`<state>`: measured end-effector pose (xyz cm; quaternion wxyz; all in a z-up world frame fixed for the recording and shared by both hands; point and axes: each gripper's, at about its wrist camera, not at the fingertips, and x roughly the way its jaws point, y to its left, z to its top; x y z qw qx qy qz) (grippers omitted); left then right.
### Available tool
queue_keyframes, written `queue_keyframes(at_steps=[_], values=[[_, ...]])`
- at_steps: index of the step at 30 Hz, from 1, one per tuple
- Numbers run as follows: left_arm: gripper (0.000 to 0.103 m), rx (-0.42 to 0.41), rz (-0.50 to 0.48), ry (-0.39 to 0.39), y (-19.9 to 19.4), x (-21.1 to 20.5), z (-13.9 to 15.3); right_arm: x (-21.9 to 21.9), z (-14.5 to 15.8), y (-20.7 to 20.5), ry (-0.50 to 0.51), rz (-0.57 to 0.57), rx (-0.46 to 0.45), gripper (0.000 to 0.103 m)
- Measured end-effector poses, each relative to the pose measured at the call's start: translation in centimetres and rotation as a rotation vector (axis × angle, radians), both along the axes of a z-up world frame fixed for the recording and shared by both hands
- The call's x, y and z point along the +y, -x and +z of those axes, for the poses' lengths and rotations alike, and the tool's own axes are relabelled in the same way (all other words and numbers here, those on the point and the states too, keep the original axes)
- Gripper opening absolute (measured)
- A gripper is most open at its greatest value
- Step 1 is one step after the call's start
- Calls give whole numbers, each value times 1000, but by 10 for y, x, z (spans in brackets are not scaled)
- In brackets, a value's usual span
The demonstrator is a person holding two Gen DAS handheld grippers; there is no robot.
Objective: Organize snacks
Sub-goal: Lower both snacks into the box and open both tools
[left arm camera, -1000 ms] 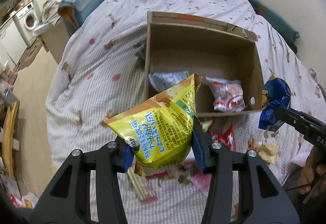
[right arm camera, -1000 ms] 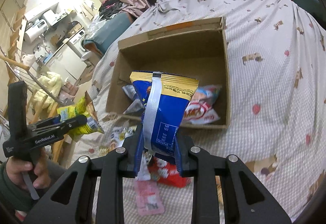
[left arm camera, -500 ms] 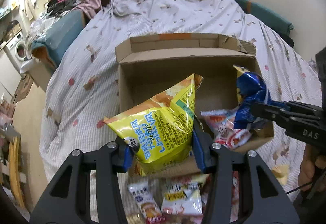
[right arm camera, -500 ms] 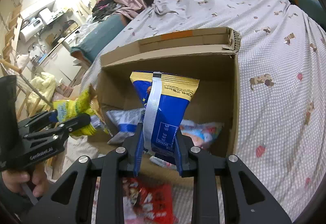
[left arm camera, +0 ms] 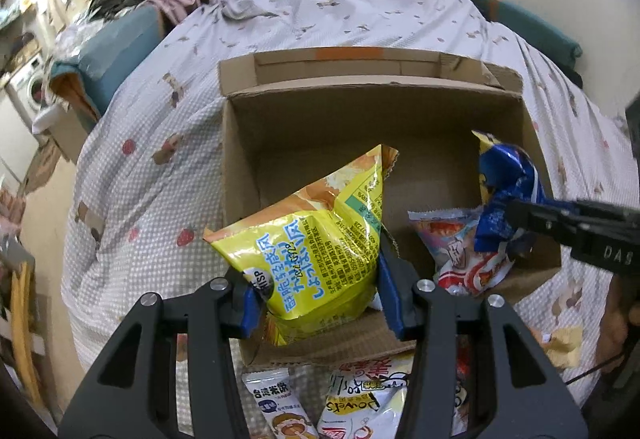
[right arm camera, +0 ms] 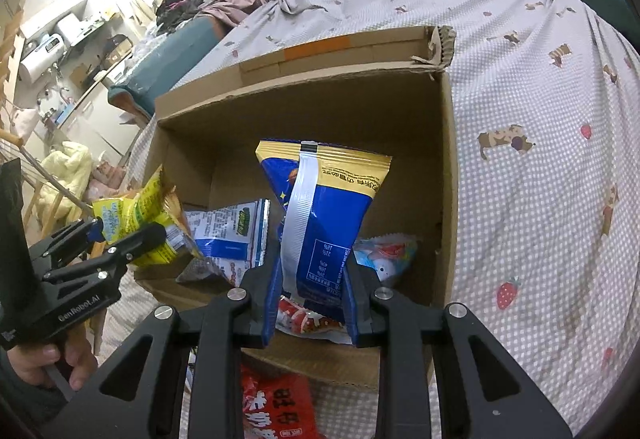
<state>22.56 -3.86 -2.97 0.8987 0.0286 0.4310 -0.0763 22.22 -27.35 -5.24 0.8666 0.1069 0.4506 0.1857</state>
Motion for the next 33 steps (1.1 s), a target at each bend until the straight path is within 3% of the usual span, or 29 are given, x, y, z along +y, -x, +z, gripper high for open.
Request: queue_keyframes(at_steps=[14, 24, 27, 29, 30, 31, 32, 33], values=[[46, 0, 60, 38, -1, 16, 2, 1, -1, 0, -29, 11, 2, 28], [47, 6, 41, 36, 0, 13, 2, 10, 4, 5, -57, 58, -24, 31], [58, 12, 41, 44, -1, 14, 2, 8, 5, 5, -71, 53, -30, 31], [79, 1, 53, 56, 1, 16, 5, 6, 5, 4, -80, 42, -26, 32], [85, -4, 55, 63, 1, 16, 6, 4, 6, 4, -85, 37, -24, 33], [91, -9, 57, 68, 2, 17, 7, 3, 6, 3, -90, 31, -24, 45], [92, -18, 57, 72, 3, 17, 9, 1, 8, 4, -95, 21, -30, 74], [92, -22, 55, 70, 4, 16, 10, -2, 10, 6, -102, 4, -51, 86]])
